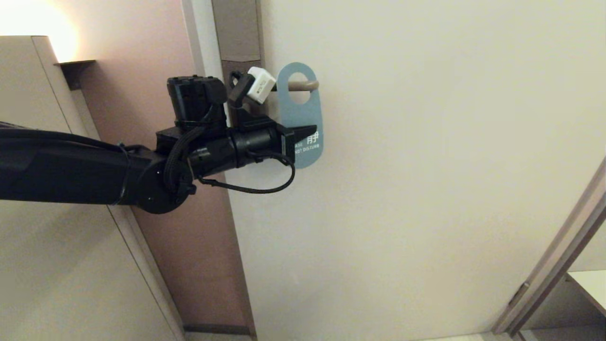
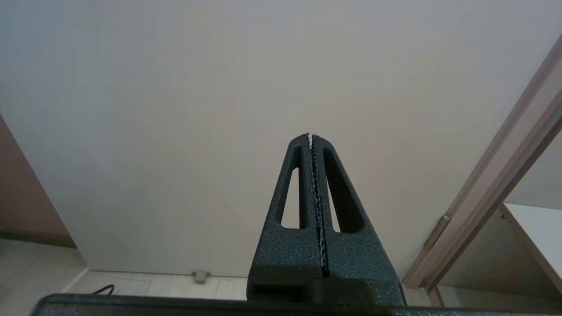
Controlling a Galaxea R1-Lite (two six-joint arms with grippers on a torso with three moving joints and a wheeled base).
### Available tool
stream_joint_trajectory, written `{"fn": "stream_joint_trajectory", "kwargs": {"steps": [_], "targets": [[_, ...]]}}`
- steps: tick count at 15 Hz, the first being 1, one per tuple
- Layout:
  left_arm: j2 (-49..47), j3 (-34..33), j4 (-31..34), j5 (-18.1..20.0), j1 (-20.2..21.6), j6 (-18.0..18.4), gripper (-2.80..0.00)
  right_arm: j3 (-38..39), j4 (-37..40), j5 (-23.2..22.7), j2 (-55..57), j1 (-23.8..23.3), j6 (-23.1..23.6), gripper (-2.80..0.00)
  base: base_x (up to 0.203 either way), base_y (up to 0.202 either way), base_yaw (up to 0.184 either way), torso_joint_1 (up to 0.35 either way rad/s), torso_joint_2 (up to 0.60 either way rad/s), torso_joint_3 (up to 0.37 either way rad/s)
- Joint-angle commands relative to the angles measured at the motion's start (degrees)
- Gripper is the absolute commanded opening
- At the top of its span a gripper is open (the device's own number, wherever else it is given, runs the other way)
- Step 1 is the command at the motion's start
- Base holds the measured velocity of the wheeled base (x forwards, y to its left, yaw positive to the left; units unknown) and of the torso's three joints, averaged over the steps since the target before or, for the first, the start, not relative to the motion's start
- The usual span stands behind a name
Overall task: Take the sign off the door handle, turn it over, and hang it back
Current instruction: Take down the sign
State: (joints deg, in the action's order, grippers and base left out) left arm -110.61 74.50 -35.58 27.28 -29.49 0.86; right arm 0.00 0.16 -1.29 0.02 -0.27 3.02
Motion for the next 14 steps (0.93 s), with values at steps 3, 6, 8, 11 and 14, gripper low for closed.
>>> {"fn": "stream_joint_trajectory", "kwargs": {"steps": [3, 6, 8, 11, 14], "targets": [[0.4, 0.3, 0.5, -1.5, -0.2, 1.1, -2.80, 0.0, 0.0, 0.0, 0.0, -0.1, 0.1, -2.80, 0.000, 0.000, 0.000, 0.000, 0.00, 0.000], [0.5, 1.4, 2.8, -3.8, -0.3, 3.2, -2.80, 0.0, 0.0, 0.0, 0.0, 0.0, 0.1, -2.80, 0.000, 0.000, 0.000, 0.000, 0.00, 0.000], [0.5, 2.5, 3.9, -4.3, -0.6, 3.6, -2.80, 0.0, 0.0, 0.0, 0.0, 0.0, 0.1, -2.80, 0.000, 0.000, 0.000, 0.000, 0.00, 0.000], [0.7, 2.7, 4.4, -6.4, -1.7, 3.9, -2.80, 0.0, 0.0, 0.0, 0.0, 0.0, 0.1, -2.80, 0.000, 0.000, 0.000, 0.000, 0.00, 0.000], [0.8, 2.8, 4.6, -6.8, -2.5, 3.9, -2.80, 0.0, 0.0, 0.0, 0.0, 0.0, 0.1, -2.80, 0.000, 0.000, 0.000, 0.000, 0.00, 0.000]]}}
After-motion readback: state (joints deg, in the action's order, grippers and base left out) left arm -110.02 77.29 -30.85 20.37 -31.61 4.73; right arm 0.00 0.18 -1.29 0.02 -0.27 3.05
